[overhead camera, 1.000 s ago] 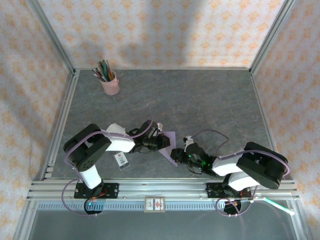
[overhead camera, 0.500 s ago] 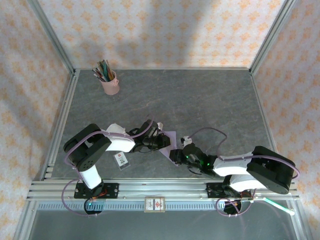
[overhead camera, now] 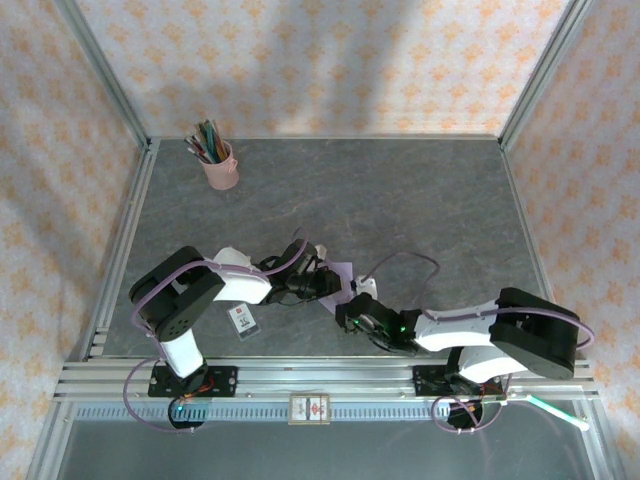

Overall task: Fold a paper plane with a square sheet of paper (pick it up from the middle)
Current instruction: Fourth fold the wing at the center of the table.

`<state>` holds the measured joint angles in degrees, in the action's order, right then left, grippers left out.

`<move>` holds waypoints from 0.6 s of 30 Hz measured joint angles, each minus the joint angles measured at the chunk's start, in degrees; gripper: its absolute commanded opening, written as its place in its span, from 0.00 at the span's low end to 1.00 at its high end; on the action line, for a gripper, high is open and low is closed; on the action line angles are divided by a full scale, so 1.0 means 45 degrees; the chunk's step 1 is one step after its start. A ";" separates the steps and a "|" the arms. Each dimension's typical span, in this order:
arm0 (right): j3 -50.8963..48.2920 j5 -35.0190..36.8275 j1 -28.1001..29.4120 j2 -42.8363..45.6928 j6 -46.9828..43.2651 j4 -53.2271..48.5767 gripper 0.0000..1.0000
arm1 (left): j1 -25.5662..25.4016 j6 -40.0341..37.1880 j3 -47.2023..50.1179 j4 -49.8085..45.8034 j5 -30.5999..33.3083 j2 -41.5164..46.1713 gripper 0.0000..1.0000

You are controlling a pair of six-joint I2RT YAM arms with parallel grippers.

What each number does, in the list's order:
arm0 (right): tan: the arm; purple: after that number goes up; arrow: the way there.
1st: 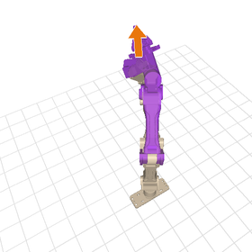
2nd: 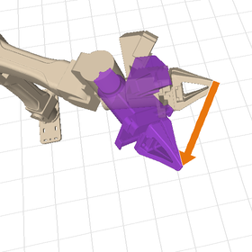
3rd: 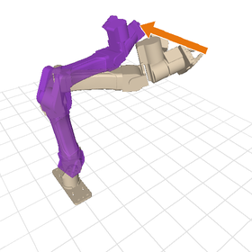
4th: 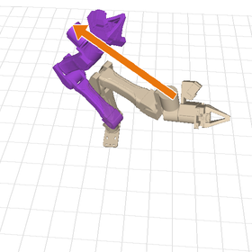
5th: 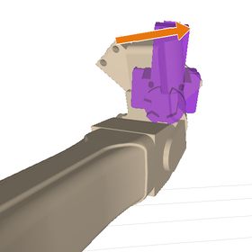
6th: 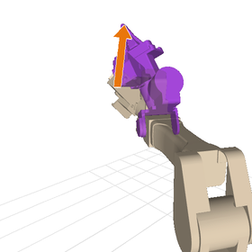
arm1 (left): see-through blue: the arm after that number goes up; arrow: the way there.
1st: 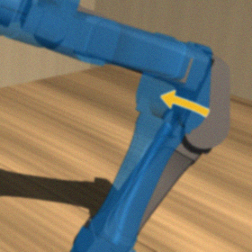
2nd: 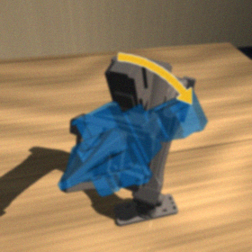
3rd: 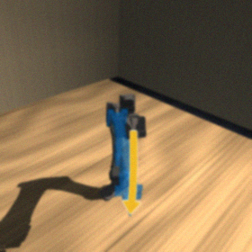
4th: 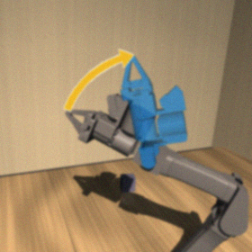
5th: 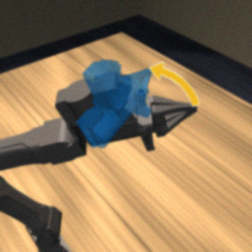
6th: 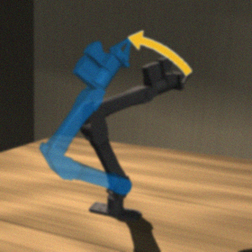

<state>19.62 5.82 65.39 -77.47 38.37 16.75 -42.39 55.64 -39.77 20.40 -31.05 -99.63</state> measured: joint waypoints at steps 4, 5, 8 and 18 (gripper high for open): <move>0.0097 0.0243 0.0073 -0.0194 -0.0029 -0.0083 0.24 | 0.0000 0.0005 0.0000 0.0000 0.0000 0.0000 0.21; 0.0102 0.0282 0.0073 -0.0214 -0.0029 -0.0102 0.23 | 0.0000 0.0000 0.0000 -0.0005 0.0000 0.0000 0.22; 0.0102 0.0384 0.0073 -0.0219 -0.0019 -0.0126 0.18 | 0.0000 0.0000 0.0000 -0.0005 0.0000 0.0000 0.21; -0.0155 0.0359 0.0029 -0.0029 0.0160 0.0029 0.06 | 0.0000 -0.0015 -0.0073 -0.0112 -0.0005 0.0000 0.21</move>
<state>18.92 7.44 65.52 -77.60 39.09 16.88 -42.39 55.57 -40.10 19.90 -31.07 -99.63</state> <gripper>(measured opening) 0.083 0.216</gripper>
